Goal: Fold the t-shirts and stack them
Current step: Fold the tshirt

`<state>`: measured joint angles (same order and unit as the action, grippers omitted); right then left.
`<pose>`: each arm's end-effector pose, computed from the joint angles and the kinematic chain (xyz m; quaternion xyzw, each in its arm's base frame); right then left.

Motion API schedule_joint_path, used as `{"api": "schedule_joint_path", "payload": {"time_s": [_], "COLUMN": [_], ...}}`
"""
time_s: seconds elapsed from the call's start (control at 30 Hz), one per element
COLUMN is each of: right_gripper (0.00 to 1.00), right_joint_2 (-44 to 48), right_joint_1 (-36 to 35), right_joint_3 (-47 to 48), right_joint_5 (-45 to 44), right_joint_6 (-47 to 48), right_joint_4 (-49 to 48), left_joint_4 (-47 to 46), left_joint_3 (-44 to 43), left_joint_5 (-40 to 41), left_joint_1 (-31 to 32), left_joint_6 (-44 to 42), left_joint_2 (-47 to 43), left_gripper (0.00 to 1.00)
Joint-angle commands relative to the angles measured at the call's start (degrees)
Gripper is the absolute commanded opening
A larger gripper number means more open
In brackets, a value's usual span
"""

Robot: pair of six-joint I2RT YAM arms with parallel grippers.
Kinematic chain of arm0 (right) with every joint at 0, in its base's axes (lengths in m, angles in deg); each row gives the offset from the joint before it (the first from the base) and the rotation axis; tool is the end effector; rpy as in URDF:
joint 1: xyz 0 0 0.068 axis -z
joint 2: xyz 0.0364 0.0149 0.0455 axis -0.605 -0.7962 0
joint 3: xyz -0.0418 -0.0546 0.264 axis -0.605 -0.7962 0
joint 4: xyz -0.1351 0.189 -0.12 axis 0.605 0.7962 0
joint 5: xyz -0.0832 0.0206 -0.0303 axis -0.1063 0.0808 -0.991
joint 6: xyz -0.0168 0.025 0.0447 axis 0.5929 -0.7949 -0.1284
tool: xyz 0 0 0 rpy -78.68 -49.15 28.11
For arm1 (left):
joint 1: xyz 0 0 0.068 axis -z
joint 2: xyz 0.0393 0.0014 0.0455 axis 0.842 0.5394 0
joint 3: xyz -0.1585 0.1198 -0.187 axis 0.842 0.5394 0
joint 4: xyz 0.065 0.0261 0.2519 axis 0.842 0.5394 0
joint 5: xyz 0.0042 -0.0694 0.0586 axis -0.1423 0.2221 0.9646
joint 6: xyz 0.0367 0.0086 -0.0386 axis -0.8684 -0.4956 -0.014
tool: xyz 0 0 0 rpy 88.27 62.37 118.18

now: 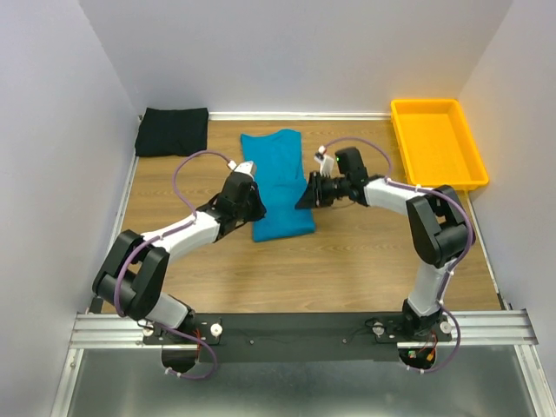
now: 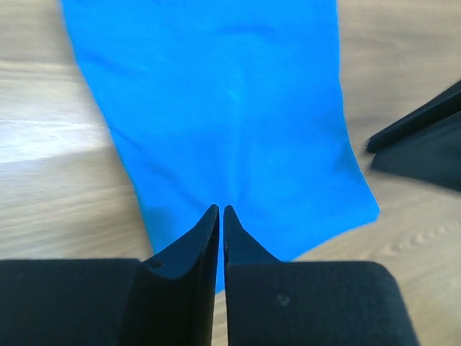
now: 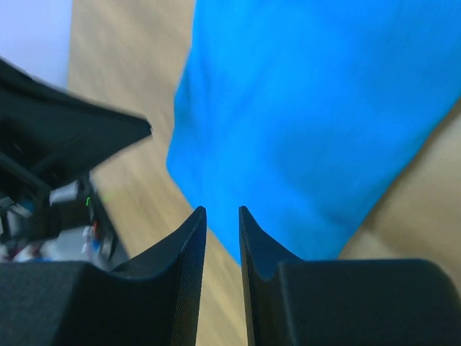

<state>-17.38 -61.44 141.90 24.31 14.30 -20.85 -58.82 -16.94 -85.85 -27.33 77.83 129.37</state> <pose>0.3536 0.1841 0.1826 -0.1415 0.8584 0.4419 0.2186 0.2665 -0.1534 0.2000 -0.0428 0.8989 -0.2267 0.3724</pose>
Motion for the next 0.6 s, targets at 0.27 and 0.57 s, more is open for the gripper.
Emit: {"api": "schedule_joint_path", "payload": {"time_s": [0.27,0.57], "right_gripper": [0.32,0.33], "right_joint_2": [-4.3,2.0], "right_joint_1": [2.4,4.6], "right_joint_3": [-15.1,-17.1], "right_joint_5": [8.4,12.1], "right_joint_6": [-0.8,-2.7], "right_joint_4": [-9.8,-10.3], "left_joint_4": [0.8,5.6], "left_joint_3": [9.2,12.6], "left_joint_5": [-2.4,2.3], "left_joint_1": [1.4,1.4], "left_joint_6": [4.3,7.9], "left_joint_2": [2.6,-4.6], "left_gripper": [0.06,0.05]}}
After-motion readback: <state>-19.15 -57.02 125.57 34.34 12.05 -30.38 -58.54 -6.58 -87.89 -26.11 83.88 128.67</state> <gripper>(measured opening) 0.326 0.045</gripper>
